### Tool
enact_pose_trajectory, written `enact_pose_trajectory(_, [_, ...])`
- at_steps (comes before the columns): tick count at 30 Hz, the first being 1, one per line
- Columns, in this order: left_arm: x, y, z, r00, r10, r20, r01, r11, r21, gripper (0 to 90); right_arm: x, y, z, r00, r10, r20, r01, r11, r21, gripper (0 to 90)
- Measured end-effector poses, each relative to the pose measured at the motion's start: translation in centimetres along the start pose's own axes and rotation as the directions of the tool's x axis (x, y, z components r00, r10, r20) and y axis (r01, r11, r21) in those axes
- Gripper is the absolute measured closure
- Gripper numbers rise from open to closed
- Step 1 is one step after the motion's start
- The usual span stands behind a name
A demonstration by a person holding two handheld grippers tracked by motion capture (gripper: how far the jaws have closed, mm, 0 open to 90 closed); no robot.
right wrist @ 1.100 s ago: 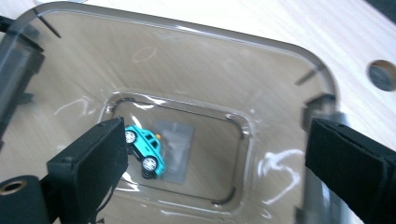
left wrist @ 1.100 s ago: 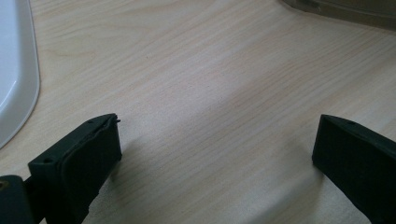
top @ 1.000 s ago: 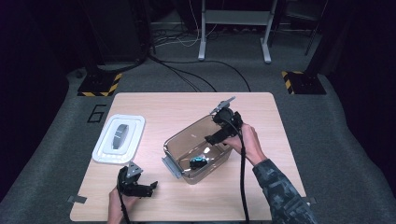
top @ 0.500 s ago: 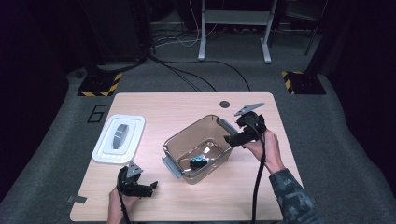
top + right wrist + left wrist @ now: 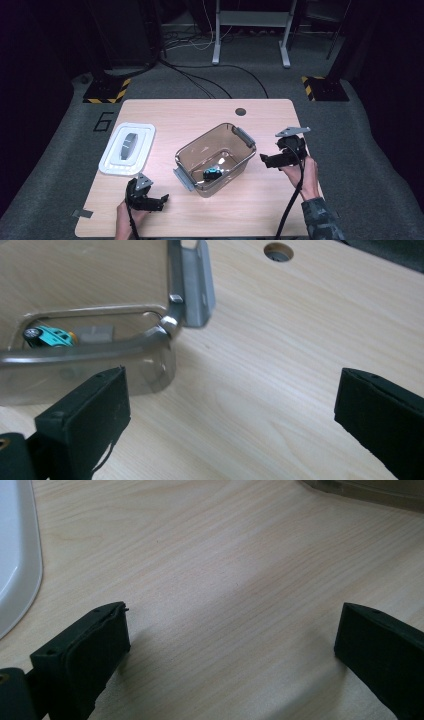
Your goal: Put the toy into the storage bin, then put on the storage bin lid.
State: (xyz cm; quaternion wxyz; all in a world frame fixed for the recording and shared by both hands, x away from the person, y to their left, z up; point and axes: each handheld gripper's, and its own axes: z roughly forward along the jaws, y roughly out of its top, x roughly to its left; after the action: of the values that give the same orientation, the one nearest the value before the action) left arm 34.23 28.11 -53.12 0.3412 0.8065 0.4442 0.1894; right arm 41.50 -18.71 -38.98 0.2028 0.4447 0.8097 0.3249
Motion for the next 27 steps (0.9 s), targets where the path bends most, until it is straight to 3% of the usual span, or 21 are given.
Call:
enact_pose_trajectory(11, [0.1, 0.0, 0.0, 1.0000, 0.009, 0.001, -0.009, 1.0000, 0.000, 1.0, -1.1, -6.0, 1.9, 0.9940, 0.088, 0.065, -0.088, 0.996, -0.012, 0.9])
enact_pose_trajectory(16, [0.1, 0.0, 0.0, 1.0000, 0.009, 0.001, -0.009, 1.0000, 0.000, 1.0, -1.4, -8.8, 3.4, 0.9887, 0.137, 0.061, -0.138, 0.990, 0.001, 0.6])
enact_pose_trajectory(21, [0.1, 0.0, 0.0, 1.0000, 0.009, 0.001, -0.009, 1.0000, 0.000, 1.0, -1.5, -10.7, 4.8, 0.9831, 0.161, 0.088, -0.164, 0.986, 0.035, 0.0])
enact_pose_trajectory(27, [0.1, 0.0, 0.0, 1.0000, 0.010, 0.001, -0.010, 1.0000, 0.001, 1.0, -2.2, -12.0, 5.7, 0.9807, 0.170, 0.097, -0.173, 0.984, 0.029, 0.0])
